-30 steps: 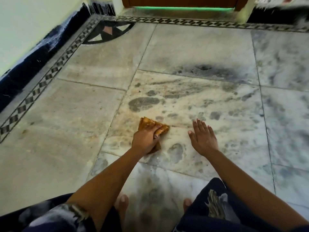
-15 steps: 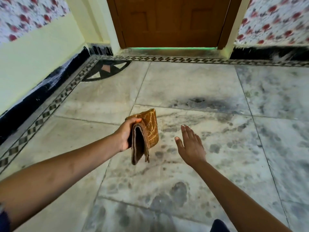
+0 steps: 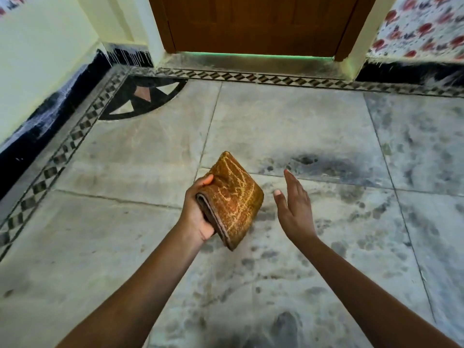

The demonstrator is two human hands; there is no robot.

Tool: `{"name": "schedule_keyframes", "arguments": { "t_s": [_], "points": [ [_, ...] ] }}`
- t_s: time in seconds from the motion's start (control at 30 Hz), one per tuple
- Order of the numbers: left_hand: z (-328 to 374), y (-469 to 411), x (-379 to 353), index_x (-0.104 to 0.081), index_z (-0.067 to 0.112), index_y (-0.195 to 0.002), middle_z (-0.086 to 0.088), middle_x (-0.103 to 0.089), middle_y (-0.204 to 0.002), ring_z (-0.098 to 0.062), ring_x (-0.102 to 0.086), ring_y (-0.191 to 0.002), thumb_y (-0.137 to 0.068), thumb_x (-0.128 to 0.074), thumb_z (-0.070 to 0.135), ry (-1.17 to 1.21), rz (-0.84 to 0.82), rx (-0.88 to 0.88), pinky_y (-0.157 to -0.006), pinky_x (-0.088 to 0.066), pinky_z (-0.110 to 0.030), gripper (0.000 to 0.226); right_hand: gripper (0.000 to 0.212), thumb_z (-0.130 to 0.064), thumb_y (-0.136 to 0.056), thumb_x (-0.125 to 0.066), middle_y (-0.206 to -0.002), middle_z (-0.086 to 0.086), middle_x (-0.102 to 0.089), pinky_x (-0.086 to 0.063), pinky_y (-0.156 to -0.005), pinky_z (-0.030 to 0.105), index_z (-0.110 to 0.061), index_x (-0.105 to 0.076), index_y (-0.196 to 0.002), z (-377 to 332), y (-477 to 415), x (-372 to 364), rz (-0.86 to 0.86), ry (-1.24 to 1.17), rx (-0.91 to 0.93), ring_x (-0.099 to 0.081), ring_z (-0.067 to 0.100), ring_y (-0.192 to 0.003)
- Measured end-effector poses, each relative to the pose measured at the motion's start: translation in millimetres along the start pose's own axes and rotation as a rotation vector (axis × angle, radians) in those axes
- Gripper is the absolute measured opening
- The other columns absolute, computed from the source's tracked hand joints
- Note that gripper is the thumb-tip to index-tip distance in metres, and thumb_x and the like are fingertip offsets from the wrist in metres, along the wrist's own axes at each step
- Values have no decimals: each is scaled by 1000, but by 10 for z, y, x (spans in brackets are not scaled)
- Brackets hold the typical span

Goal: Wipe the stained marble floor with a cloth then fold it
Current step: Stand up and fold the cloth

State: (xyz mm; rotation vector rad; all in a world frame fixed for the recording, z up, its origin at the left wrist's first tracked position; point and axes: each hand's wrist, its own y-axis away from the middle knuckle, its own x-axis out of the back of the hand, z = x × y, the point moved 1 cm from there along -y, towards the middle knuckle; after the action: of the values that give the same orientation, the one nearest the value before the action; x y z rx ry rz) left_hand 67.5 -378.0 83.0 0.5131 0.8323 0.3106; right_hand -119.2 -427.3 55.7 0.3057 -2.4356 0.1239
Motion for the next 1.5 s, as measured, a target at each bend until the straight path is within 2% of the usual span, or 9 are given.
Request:
{"name": "schedule_keyframes", "arguments": {
  "t_s": [0.17,0.33,0.47,0.6,0.8,0.9,1.13,1.37,1.5],
  "points": [
    [429,150,-330,-74,11,-80,-15,-71,-83,-32,-68,-78,-87,-44,41,78,127,17,-75,-49,-43,43,53,-31,-100,-34,-155,6,-23,-8,-116,35,-17,-18,-149,-458,-111,269,-24,33,-96,-15,19,-144],
    [907,702,-876,-64,12,-98,-16,-68,-88,-34,-61,-87,-88,-43,40,148,226,38,-78,-48,-45,36,54,-34,-99,-37,-155,2,-24,-14,-117,38,-20,-19,-148,-1254,-55,833,-44,-80,-142,-16,17,-144],
    [1422,1387,-1418,-63,14,-97,-14,-71,-83,-33,-63,-82,-87,-44,38,170,253,9,-73,-49,-42,33,53,-33,-98,-42,-152,2,-31,-26,-113,43,-20,-25,-147,-2082,96,1475,-52,-139,-129,-26,20,-141],
    [1980,2185,-1984,-64,14,-100,-16,-71,-88,-35,-63,-86,-86,-45,40,192,268,-12,-74,-49,-44,35,51,-28,-96,-47,-146,2,-41,-34,-108,39,-18,-32,-144,-2978,294,2144,-49,-151,-80,-37,19,-134],
    [2790,3522,-2935,-67,14,-93,-17,-72,-85,-36,-62,-88,-84,-48,39,188,289,-38,-74,-49,-45,33,51,-24,-95,-49,-137,2,-50,-42,-99,48,-17,-32,-142,-4431,639,3243,-24,-160,-5,-46,22,-125],
    [3003,4086,-3321,-65,13,-99,-18,-69,-92,-37,-59,-91,-82,-49,38,194,306,-64,-76,-48,-45,34,51,-25,-96,-48,-138,1,-49,-40,-100,50,-18,-31,-143,-4934,832,3682,-20,-178,0,-44,21,-126],
    [3115,4865,-4075,-66,12,-101,-17,-72,-86,-36,-61,-90,-81,-48,36,203,280,-163,-78,-49,-42,36,49,-26,-96,-48,-138,0,-48,-35,-107,41,-19,-33,-142,-5488,1145,4361,-7,-244,78,-40,17,-129],
    [3062,4976,-4667,-60,8,-117,-22,-62,-111,-39,-56,-104,-89,-43,42,219,316,-233,-93,-43,-47,47,37,-26,-97,-47,-129,-2,-57,-43,-99,30,-19,-48,-133,-5764,1079,4717,-112,-466,156,-50,13,-120],
    [3190,4964,-4866,-63,7,-108,-21,-64,-99,-35,-60,-91,-89,-44,43,207,318,-279,-84,-47,-43,45,35,-37,-93,-52,-122,-5,-59,-46,-97,26,-24,-56,-125,-5956,1031,4904,-220,-522,319,-54,5,-113]
  ]
}}
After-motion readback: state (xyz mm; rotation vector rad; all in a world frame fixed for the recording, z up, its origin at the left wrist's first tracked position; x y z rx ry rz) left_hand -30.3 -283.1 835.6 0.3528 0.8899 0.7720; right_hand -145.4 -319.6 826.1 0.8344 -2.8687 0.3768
